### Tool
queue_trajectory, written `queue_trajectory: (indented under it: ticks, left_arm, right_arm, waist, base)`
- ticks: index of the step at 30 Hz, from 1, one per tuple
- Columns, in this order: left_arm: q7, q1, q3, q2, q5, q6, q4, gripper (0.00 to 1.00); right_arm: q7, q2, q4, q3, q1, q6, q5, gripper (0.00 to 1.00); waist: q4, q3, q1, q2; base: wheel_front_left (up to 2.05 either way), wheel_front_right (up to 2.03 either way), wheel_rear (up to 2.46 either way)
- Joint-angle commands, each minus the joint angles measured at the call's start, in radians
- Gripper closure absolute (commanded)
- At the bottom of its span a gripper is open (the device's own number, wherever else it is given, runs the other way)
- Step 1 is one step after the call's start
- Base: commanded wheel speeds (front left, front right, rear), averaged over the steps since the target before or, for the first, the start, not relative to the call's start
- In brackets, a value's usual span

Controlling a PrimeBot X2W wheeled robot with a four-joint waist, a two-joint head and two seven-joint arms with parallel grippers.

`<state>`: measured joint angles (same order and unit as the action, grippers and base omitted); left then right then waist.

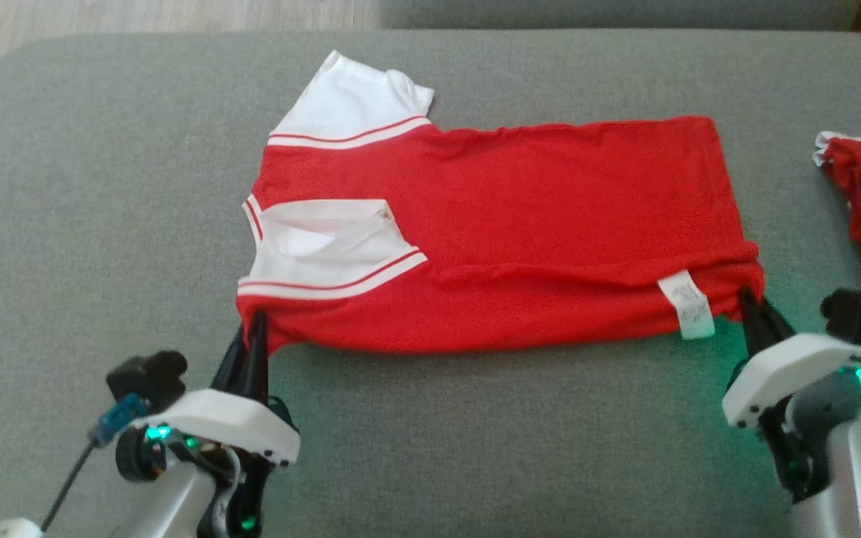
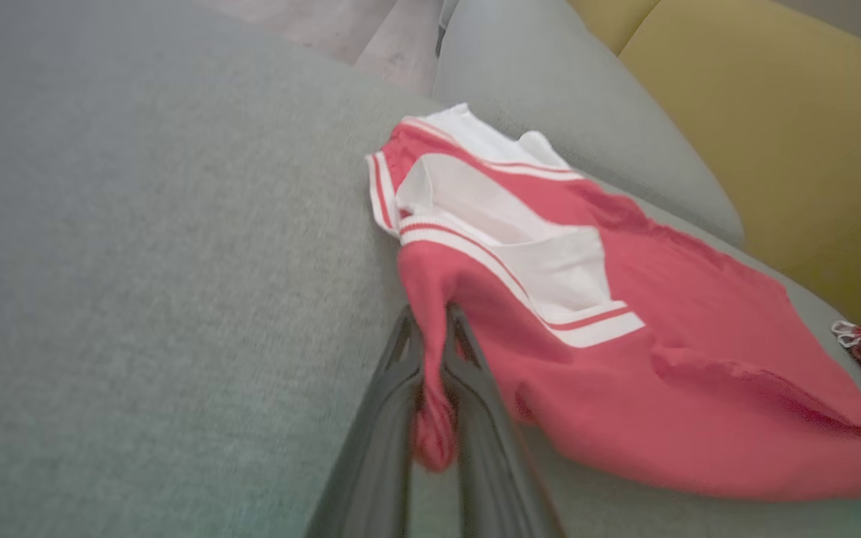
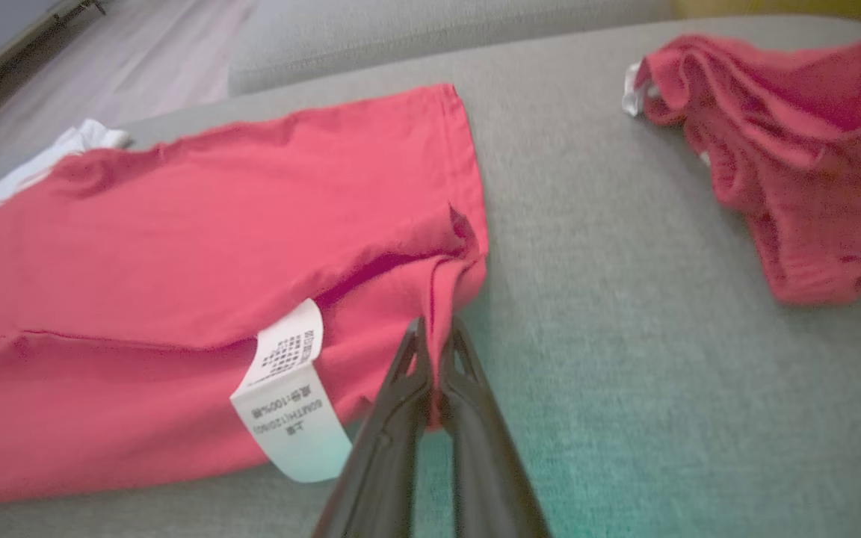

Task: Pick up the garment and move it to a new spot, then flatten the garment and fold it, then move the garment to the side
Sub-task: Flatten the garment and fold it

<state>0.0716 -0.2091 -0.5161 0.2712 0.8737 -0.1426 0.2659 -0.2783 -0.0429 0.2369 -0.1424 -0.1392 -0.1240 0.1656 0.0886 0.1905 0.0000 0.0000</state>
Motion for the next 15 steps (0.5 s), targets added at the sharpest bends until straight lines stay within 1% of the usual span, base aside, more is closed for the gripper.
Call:
queue_trajectory:
  ticks: [1, 5, 9, 12, 15]
  left_arm:
    - [0.002, -0.053, 0.037, 0.035, -0.012, -0.008, -0.050, 1.00]
    - [-0.024, -0.050, 0.034, 0.075, -0.031, -0.029, -0.154, 1.00]
    - [-0.064, -0.016, 0.020, 0.113, -0.045, -0.052, -0.265, 1.00]
    - [-0.083, 0.038, 0.009, 0.129, -0.042, -0.074, -0.329, 1.00]
    - [-0.089, 0.110, -0.007, 0.130, -0.035, -0.097, -0.353, 1.00]
  right_arm:
    - [-0.012, -0.007, -0.055, 0.015, -0.050, -0.007, 0.011, 1.00]
    - [-0.083, -0.007, -0.134, -0.012, -0.051, -0.007, 0.011, 1.00]
    - [-0.165, -0.007, -0.217, -0.045, -0.014, -0.007, 0.010, 1.00]
    - [-0.197, -0.007, -0.271, -0.066, 0.041, -0.007, 0.015, 1.00]
    - [-0.208, -0.007, -0.300, -0.081, 0.114, -0.007, 0.032, 1.00]
  waist:
    - [-0.001, -0.016, 0.0000, 0.0000]
    - [-0.001, -0.044, 0.0000, 0.0000]
    - [0.001, -0.061, 0.0000, 0.0000]
    - [0.002, -0.067, 0.0000, 0.0000]
    - [0.000, -0.070, 0.0000, 0.0000]
  base:
    - [0.00, 0.00, 0.00]
    - [0.00, 0.00, 0.00]
    - [0.00, 0.00, 0.00]
    - [0.00, 0.00, 0.00]
    - [0.00, 0.00, 0.00]
